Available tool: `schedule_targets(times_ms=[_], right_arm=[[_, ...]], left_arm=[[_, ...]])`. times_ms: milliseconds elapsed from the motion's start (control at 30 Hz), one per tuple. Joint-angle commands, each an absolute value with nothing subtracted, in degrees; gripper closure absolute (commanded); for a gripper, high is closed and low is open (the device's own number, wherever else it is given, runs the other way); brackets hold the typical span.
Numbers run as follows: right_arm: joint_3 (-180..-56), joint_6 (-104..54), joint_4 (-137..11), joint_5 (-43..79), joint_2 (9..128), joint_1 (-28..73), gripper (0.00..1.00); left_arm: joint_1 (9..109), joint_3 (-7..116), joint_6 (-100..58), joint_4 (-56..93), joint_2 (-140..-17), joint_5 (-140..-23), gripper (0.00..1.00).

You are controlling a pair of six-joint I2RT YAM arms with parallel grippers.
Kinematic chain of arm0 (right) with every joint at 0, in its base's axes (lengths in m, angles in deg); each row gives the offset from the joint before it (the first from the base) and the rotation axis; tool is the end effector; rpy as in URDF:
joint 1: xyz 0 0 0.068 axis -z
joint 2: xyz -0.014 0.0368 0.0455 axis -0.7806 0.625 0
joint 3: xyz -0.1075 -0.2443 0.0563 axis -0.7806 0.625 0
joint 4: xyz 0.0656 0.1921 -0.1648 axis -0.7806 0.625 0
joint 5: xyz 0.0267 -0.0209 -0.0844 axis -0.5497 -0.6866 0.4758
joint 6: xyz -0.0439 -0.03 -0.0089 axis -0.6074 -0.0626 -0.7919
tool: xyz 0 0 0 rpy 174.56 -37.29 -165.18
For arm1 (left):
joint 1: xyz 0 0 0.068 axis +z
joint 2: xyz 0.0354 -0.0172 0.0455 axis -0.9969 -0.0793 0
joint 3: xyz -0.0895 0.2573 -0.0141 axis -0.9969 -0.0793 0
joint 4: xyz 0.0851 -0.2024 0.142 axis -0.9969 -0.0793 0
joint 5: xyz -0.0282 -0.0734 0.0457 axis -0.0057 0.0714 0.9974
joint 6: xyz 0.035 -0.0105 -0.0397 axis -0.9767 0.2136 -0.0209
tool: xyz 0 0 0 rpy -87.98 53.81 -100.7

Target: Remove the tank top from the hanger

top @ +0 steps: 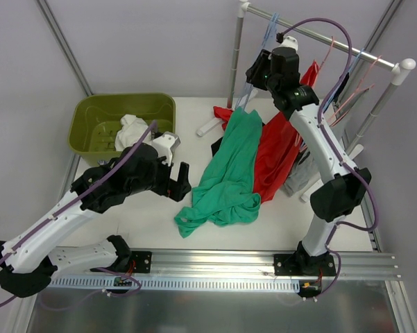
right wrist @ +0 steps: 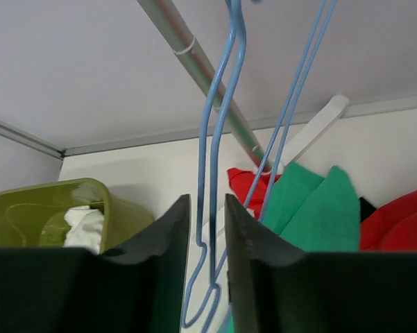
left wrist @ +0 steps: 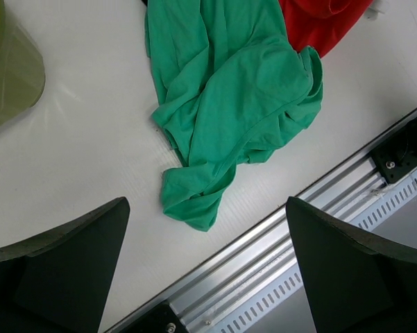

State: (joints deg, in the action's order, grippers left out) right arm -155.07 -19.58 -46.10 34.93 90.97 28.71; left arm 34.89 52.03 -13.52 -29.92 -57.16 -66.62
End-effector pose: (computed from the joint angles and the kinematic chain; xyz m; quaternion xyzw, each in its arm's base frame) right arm 0.3902 0.1565 0.4546 -0.0169 0.7551 0.1372 0.6408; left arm 0.1170 -0.1360 0.3938 0.2116 0.8430 -0.2394 0.4327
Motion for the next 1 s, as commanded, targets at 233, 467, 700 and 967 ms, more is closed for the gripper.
schedule_targets(times_ms=[233, 467, 700, 967], right_arm=[[-146.0, -20.8, -38.7, 33.7, 72.9, 28.9, 0.0], [-140.1, -25.2, -24.3, 34.6, 55.9, 29.9, 0.01], [-129.9, -26.2, -19.6, 36.9, 37.2, 30.1, 0.01], [-129.7, -25.8, -15.3, 28.1, 31.9, 30.2, 0.01]], left_arm=[[34.9, 58.8, -13.2, -26.0, -72.6, -66.7, 0.01], [34.9, 65.0, -10.4, -20.0, -90.9, -69.2, 0.01], [34.7, 78.9, -3.0, -19.3, -114.3, -75.9, 0.01], [32.1, 84.2, -1.2, -19.4, -125.4, -69.2, 0.38]])
